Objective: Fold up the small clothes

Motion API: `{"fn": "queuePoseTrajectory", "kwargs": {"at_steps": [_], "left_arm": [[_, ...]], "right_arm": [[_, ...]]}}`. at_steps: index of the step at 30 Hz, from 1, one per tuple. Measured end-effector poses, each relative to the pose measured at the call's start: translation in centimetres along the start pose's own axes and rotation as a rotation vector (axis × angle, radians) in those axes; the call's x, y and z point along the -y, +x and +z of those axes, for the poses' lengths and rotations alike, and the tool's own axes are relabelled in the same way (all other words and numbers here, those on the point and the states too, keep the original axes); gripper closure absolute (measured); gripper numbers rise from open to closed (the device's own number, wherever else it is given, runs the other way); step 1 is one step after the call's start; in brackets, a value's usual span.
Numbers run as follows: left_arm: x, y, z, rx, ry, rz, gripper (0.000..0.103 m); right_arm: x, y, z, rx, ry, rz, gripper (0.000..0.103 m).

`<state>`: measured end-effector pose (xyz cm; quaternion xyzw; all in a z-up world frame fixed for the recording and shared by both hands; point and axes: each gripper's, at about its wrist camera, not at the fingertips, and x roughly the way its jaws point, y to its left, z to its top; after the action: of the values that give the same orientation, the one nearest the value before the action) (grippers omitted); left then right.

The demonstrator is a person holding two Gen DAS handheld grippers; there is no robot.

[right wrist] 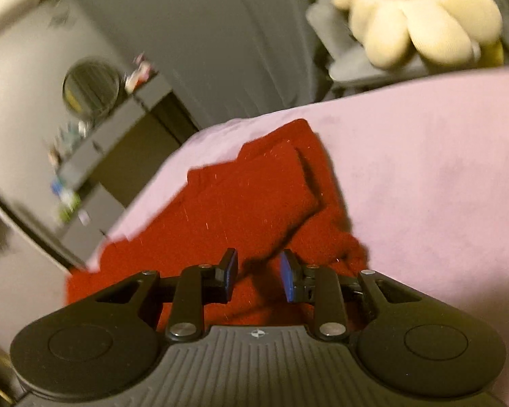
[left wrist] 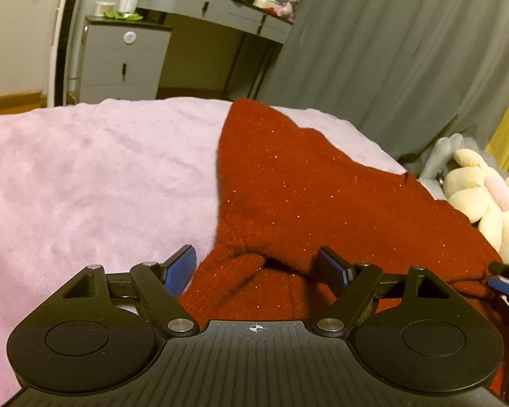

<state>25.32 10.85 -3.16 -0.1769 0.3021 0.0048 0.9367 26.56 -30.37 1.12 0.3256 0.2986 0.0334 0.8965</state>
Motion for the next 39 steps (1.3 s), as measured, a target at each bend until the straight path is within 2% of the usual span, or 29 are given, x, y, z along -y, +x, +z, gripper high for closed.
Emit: {"fn": "queuePoseTrajectory", "kwargs": {"at_steps": [2, 5, 7, 8, 11, 12, 14, 16, 19, 22, 26, 31, 33, 36, 37, 39], "left_arm": [[0.1, 0.0, 0.0, 0.0, 0.003, 0.003, 0.019], [0.1, 0.1, 0.0, 0.001, 0.003, 0.003, 0.019], [0.0, 0.0, 0.0, 0.009, -0.009, 0.002, 0.019], [-0.1, 0.0, 0.0, 0.011, -0.016, 0.001, 0.019], [-0.4, 0.1, 0.0, 0.014, -0.026, -0.001, 0.019], [-0.4, 0.1, -0.1, 0.016, -0.024, 0.0, 0.019], [-0.4, 0.1, -0.1, 0.018, -0.019, 0.001, 0.019], [-0.4, 0.2, -0.1, 0.017, -0.014, 0.003, 0.019], [-0.3, 0.2, -0.1, 0.009, 0.003, 0.011, 0.018], [0.0, -0.1, -0.2, -0.007, 0.032, 0.021, 0.017], [0.0, -0.7, -0.5, -0.027, 0.075, 0.047, 0.017], [0.4, -2.1, -1.1, -0.04, 0.116, 0.078, 0.017], [0.4, -2.9, -1.2, -0.054, 0.121, 0.088, 0.017], [0.1, -4.3, -1.2, -0.09, 0.109, 0.107, 0.017], [0.0, -4.9, -1.4, -0.096, 0.114, 0.108, 0.017], [0.1, -6.0, -1.8, -0.117, 0.154, 0.117, 0.017]], "right_arm": [[0.5, 1.4, 0.5, -0.002, 0.082, 0.023, 0.077], [1.2, 3.2, 0.8, -0.028, 0.188, 0.042, 0.09], [0.9, 3.3, 1.2, -0.039, 0.169, 0.052, 0.095], [0.8, 2.9, 1.3, -0.024, 0.168, 0.081, 0.095], [3.0, 1.9, 1.1, 0.003, 0.34, 0.24, 0.095], [3.5, 1.8, 0.9, -0.001, 0.357, 0.23, 0.095], [3.0, 1.8, 0.6, -0.018, 0.23, 0.113, 0.095], [1.1, 2.1, -0.1, -0.024, -0.001, -0.012, 0.096], [-2.5, 2.6, -1.3, 0.011, -0.323, -0.129, 0.096], [-3.9, 3.5, -1.9, 0.008, -0.47, -0.198, 0.095], [-4.0, 3.1, -1.7, -0.007, -0.506, -0.205, 0.092], [-3.7, 2.5, -1.3, -0.054, -0.559, -0.173, 0.088], [-4.2, 1.1, -1.0, -0.076, -0.567, -0.216, 0.088], [-4.5, -1.5, -2.0, -0.098, -0.598, -0.365, 0.062], [-4.1, -2.6, -2.4, -0.127, -0.582, -0.347, 0.062], [-2.6, -5.5, -3.3, -0.192, -0.517, -0.237, 0.06]]}}
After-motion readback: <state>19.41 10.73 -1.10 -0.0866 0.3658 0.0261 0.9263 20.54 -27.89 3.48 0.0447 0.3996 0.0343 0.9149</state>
